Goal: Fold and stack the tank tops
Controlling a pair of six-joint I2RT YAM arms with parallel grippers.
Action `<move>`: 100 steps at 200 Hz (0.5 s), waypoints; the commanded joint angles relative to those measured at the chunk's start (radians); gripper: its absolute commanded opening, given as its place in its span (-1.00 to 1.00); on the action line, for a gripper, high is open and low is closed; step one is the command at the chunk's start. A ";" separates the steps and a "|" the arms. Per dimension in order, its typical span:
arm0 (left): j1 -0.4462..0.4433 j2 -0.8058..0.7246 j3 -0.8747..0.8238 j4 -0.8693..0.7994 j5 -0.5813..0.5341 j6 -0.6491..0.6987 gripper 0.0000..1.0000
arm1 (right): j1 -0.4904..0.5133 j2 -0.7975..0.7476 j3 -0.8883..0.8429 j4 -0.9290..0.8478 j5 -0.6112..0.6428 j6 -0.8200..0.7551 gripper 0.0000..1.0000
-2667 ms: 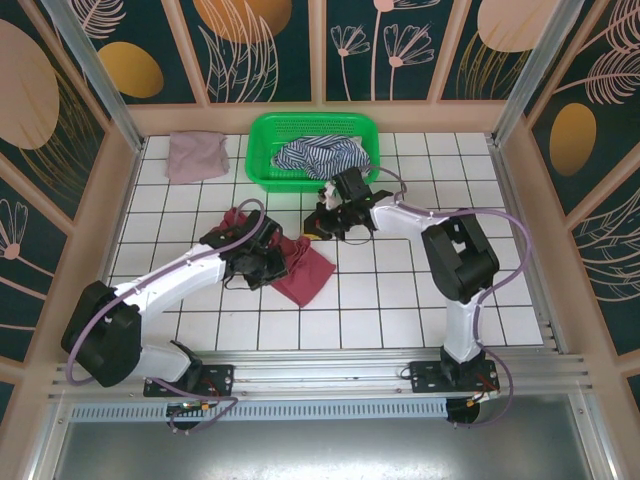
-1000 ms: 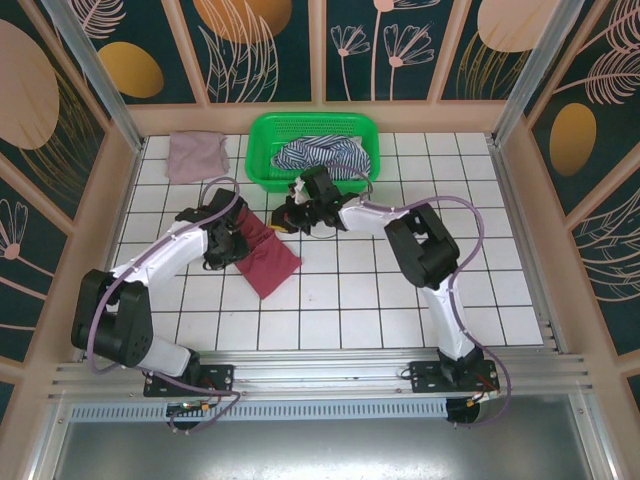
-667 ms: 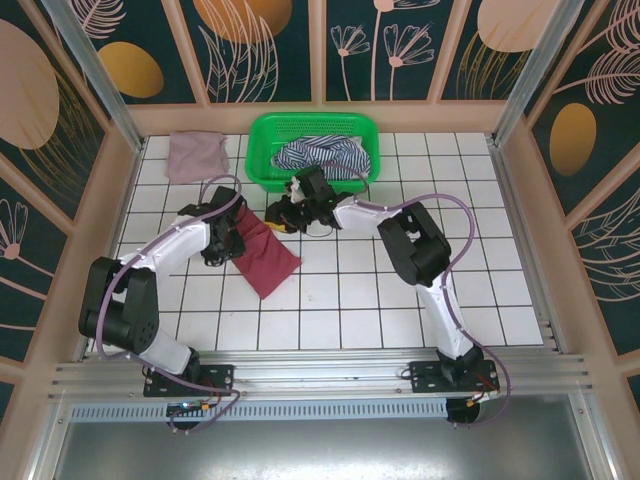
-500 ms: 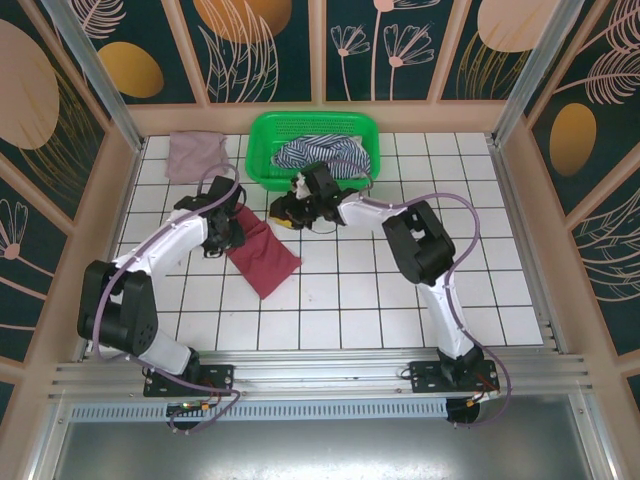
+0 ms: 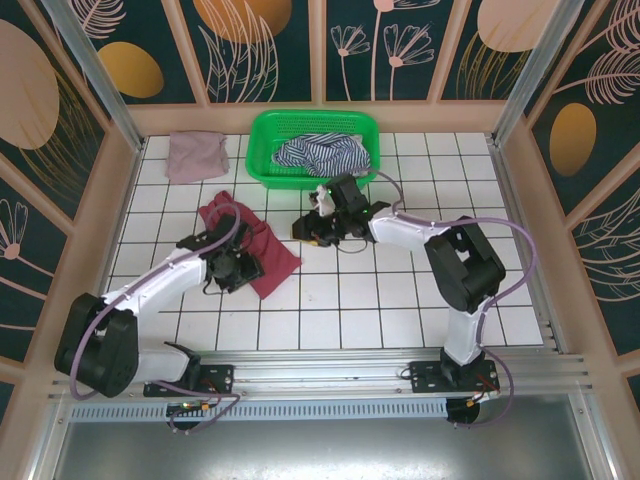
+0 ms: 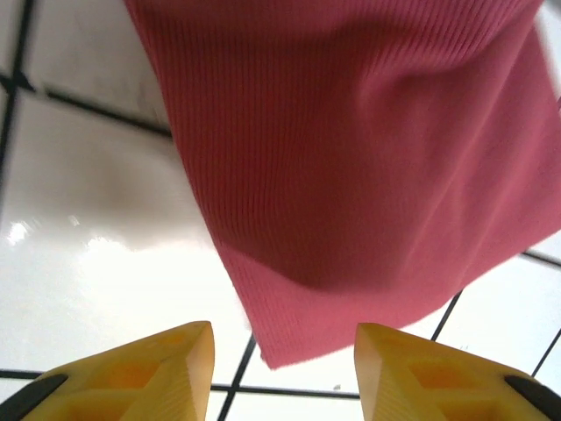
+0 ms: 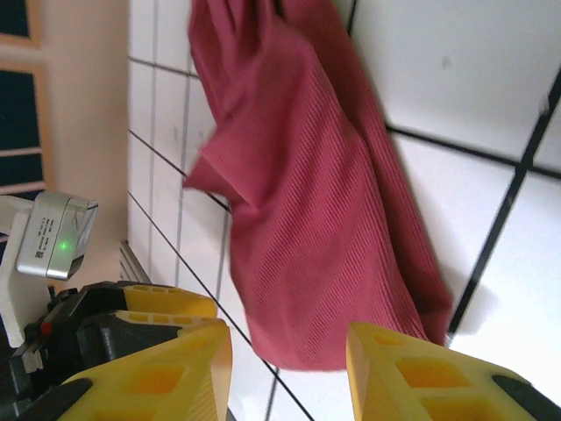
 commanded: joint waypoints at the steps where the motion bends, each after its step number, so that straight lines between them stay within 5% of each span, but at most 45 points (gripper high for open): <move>1: -0.019 -0.019 -0.063 0.115 0.051 -0.096 -0.05 | 0.008 0.004 -0.021 0.023 0.008 -0.055 -0.19; 100: -0.061 0.019 -0.183 0.278 0.076 -0.190 -0.02 | 0.053 0.123 -0.031 0.024 0.017 -0.082 -0.10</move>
